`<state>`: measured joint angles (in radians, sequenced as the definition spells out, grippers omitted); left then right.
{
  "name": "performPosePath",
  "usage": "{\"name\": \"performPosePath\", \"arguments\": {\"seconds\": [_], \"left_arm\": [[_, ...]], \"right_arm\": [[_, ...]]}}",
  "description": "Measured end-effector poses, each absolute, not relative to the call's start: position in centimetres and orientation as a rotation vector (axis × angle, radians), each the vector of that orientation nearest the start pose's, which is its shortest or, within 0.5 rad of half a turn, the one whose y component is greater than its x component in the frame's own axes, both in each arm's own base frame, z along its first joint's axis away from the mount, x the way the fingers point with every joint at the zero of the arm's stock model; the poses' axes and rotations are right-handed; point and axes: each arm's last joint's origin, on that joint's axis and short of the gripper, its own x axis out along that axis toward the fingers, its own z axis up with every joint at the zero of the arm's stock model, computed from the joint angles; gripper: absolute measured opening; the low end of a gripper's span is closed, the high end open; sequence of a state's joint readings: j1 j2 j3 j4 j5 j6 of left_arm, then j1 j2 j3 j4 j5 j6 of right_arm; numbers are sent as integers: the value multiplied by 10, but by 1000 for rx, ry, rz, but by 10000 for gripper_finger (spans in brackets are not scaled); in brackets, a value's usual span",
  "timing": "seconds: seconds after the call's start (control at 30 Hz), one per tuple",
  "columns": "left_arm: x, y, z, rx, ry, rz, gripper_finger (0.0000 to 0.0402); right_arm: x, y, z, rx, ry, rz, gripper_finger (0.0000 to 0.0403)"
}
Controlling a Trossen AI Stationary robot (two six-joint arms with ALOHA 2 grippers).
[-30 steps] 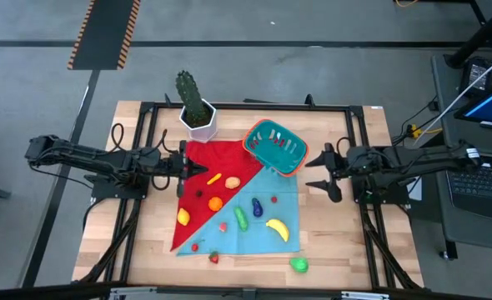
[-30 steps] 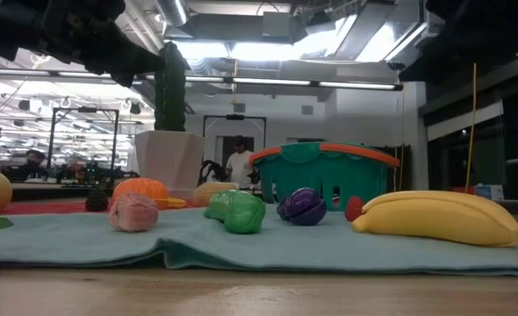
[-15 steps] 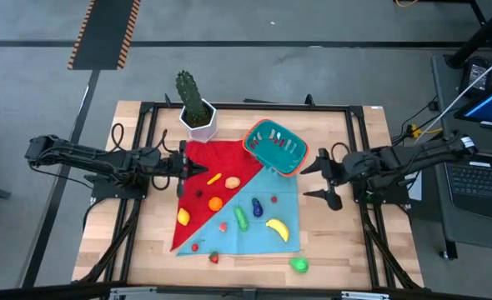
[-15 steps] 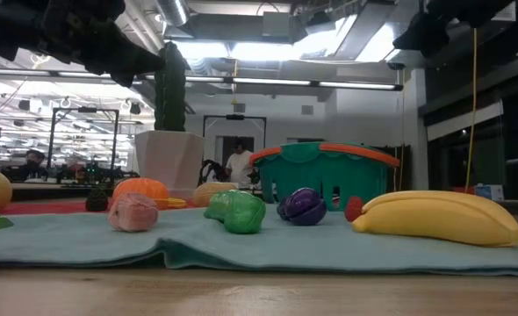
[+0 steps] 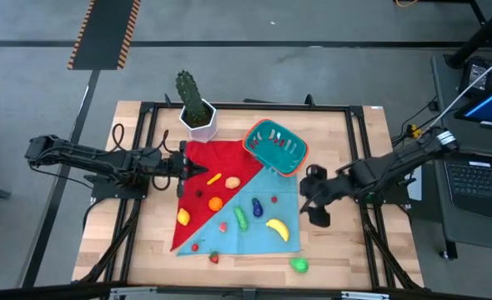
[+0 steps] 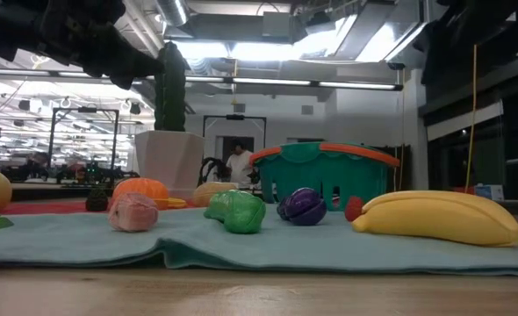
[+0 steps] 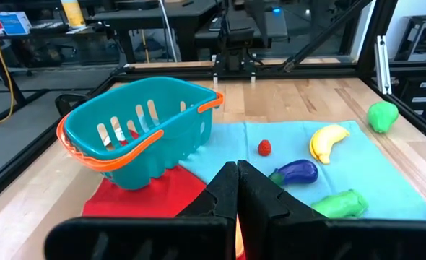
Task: Build produce basket
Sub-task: Put the green pear into the blue basket
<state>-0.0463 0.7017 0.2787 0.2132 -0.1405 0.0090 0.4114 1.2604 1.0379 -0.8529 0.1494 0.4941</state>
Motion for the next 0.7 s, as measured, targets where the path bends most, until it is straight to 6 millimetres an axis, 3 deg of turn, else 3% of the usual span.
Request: {"name": "performPosePath", "arguments": {"seconds": [0.27,0.37,0.53,0.7], "left_arm": [[161,-3,208,28,213,93,0],[161,-3,207,28,214,92,0],[160,-6,206,26,231,76,0],[160,-12,206,5,230,45,0]], "right_arm": [[240,124,271,95,1125,34,336],[243,129,269,159,1153,-12,336],[232,136,264,262,1248,-113,336],[217,158,264,305,1238,-137,336]]}}
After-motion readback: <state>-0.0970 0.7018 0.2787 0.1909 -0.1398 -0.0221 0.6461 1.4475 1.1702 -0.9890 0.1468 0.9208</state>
